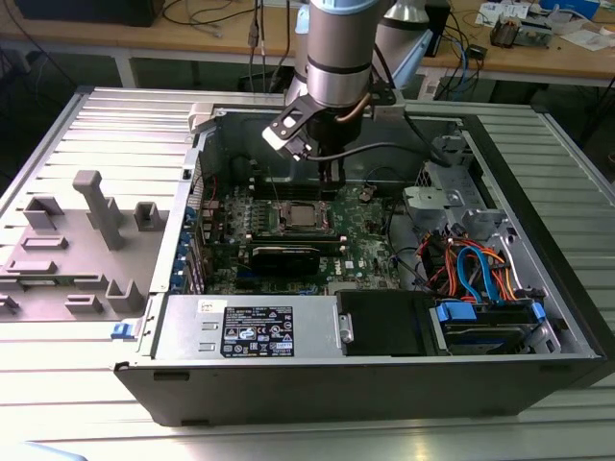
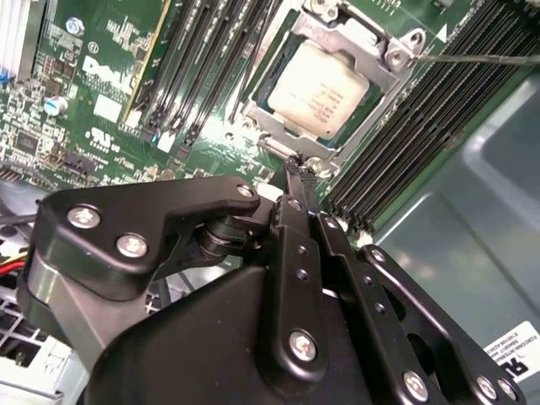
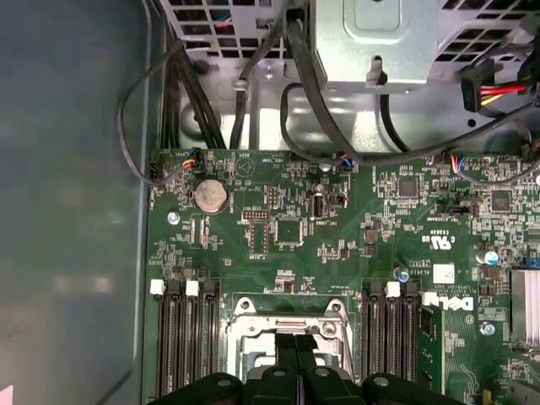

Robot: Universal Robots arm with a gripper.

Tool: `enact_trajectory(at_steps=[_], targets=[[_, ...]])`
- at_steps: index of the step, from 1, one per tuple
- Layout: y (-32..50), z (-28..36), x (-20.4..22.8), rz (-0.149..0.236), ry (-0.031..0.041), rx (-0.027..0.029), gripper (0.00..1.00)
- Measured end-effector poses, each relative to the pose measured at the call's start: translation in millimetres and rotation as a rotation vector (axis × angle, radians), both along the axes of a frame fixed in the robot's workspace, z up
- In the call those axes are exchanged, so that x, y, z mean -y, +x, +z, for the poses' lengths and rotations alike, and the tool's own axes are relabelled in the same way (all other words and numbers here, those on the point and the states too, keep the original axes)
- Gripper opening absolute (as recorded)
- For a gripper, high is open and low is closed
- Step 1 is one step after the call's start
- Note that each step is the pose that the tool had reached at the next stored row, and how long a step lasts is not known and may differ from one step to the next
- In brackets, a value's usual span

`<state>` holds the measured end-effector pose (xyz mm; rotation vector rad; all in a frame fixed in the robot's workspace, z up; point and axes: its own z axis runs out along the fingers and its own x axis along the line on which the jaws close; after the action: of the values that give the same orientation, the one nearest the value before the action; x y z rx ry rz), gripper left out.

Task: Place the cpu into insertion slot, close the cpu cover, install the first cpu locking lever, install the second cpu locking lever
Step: 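Close the cpu cover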

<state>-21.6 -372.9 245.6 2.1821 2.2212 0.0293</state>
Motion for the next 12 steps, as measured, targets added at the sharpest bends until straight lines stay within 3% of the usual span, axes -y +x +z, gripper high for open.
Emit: enact_trajectory(at_steps=[5,8,12], targets=[[-0.2,0.0,0.0,0.000,-0.0001,-0.0017,0.11],[-7.5,-2.0,-0.1,0.000,0.0002,-0.0016,0.11],[-10.4,-4.0,0.0,0.000,-0.0002,-0.0018,0.11]])
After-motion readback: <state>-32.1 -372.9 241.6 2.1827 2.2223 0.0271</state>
